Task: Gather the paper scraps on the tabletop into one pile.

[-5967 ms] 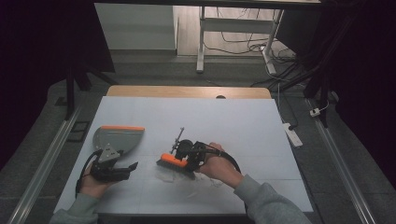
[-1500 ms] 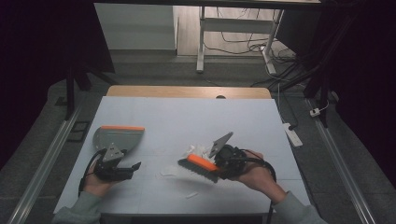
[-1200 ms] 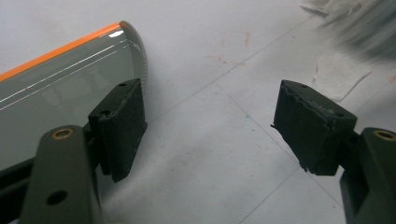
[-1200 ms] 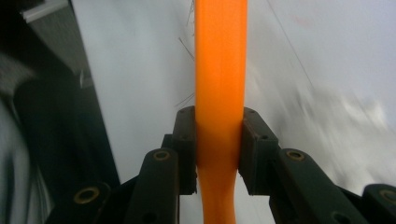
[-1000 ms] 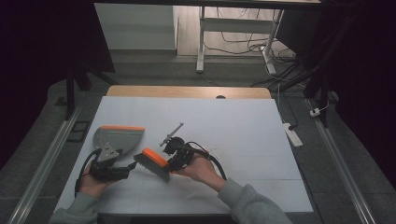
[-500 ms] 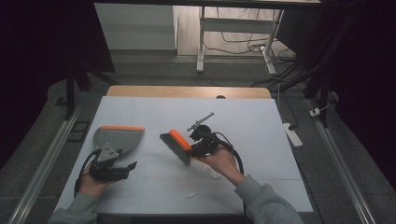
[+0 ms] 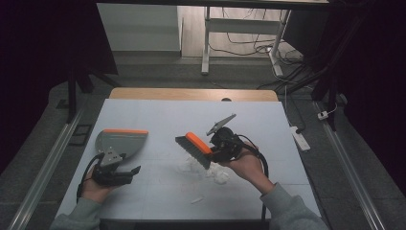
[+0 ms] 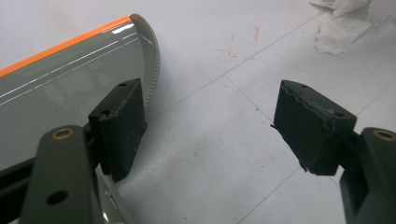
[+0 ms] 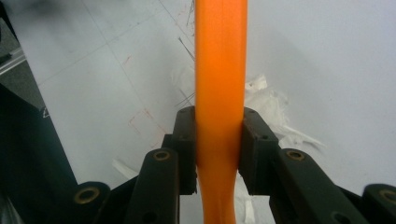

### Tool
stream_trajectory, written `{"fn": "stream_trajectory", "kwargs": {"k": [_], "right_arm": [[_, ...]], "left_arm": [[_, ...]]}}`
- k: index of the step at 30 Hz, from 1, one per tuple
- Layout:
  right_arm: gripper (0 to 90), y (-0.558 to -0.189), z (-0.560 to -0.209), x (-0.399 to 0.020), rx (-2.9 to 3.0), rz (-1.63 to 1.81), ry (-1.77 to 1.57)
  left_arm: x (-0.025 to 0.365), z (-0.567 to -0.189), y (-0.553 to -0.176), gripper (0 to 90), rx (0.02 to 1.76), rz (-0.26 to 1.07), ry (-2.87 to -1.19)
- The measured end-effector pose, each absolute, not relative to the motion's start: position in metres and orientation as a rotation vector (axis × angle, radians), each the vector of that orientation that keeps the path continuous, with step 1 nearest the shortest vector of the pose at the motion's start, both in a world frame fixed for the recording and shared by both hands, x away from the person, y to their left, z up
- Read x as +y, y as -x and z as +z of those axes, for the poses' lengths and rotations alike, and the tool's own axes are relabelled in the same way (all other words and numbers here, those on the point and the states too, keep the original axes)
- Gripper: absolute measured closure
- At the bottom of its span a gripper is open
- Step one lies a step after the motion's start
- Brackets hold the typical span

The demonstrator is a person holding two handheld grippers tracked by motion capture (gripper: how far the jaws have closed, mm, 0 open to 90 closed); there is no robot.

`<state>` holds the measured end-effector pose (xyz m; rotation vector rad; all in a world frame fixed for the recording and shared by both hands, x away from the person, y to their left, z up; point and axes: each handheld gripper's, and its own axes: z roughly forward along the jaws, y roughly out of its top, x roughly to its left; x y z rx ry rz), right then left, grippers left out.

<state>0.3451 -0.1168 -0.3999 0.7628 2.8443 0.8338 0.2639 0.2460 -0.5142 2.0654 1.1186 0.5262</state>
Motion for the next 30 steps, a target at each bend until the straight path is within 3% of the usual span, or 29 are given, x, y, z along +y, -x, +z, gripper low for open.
{"fn": "stream_trajectory", "kwargs": {"k": [10,18,30], "right_arm": [[70.5,-0.309,-0.400,-0.116,2.989,0.800,-0.497],[70.5,-0.271,-0.428,-0.089,3.127,0.535,-0.262],[70.5,-0.279,-0.448,-0.064,3.110,0.336,-0.180]], "left_arm": [[0.246,-0.514,-0.264,25.7,1.119,0.529,-2.064],[0.245,-0.514,-0.264,25.7,1.120,0.530,-2.063],[0.246,-0.514,-0.264,25.7,1.118,0.529,-2.064]]}}
